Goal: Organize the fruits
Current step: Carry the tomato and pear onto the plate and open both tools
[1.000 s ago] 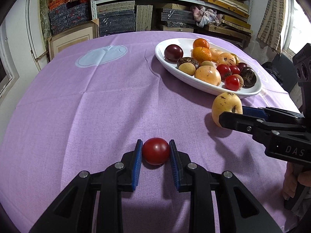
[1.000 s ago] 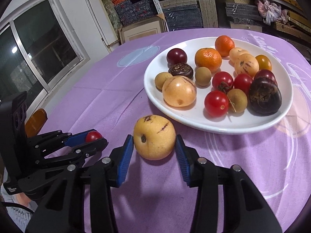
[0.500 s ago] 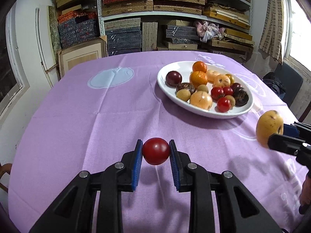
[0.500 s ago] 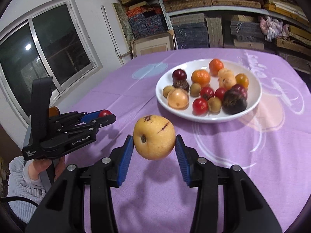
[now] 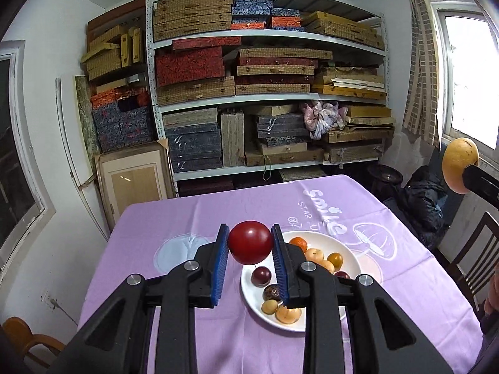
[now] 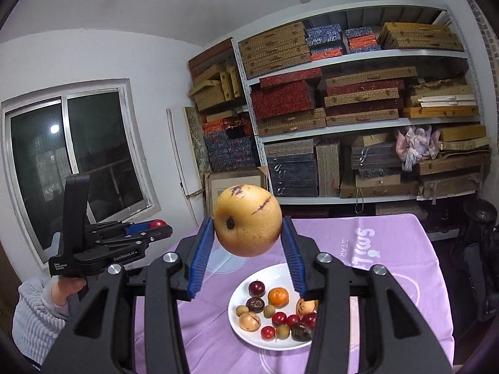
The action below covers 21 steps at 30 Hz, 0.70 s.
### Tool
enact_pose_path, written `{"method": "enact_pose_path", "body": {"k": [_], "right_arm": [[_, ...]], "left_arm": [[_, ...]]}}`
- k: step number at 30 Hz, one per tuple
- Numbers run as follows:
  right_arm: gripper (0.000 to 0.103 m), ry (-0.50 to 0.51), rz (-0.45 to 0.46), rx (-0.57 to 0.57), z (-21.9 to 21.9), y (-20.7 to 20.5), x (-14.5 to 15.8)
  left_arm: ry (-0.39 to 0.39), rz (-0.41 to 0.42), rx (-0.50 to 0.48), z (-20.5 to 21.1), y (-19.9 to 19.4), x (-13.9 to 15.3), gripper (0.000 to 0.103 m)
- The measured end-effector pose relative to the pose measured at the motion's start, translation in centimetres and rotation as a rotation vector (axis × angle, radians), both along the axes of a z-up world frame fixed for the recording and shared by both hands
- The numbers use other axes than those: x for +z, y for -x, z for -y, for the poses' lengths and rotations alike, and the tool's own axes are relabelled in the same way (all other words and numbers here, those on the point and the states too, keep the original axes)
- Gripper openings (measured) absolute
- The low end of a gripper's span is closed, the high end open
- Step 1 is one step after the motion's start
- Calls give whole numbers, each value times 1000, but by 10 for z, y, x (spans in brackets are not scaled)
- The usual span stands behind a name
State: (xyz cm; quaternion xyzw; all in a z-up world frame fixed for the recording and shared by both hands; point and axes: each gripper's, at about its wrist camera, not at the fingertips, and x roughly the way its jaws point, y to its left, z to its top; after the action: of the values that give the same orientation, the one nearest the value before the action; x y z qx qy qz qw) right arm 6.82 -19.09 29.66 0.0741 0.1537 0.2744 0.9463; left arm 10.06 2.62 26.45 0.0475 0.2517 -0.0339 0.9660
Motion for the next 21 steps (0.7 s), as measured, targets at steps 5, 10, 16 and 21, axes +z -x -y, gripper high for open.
{"method": "enact_pose_path", "body": {"k": [5, 10, 16, 21], "right_arm": [[43, 9, -96, 26, -15, -49, -42], [43, 74, -247, 15, -37, -106, -123], [43, 166, -337, 8, -56, -143, -192], [43, 213, -374, 18, -61, -159, -225]], "left_arm": [[8, -101, -23, 18, -52, -56, 27], [-10, -239, -7, 23, -110, -130, 27], [-19, -335, 8, 18, -161, -186, 27], [-22, -358, 0, 22, -185, -212, 27]]}}
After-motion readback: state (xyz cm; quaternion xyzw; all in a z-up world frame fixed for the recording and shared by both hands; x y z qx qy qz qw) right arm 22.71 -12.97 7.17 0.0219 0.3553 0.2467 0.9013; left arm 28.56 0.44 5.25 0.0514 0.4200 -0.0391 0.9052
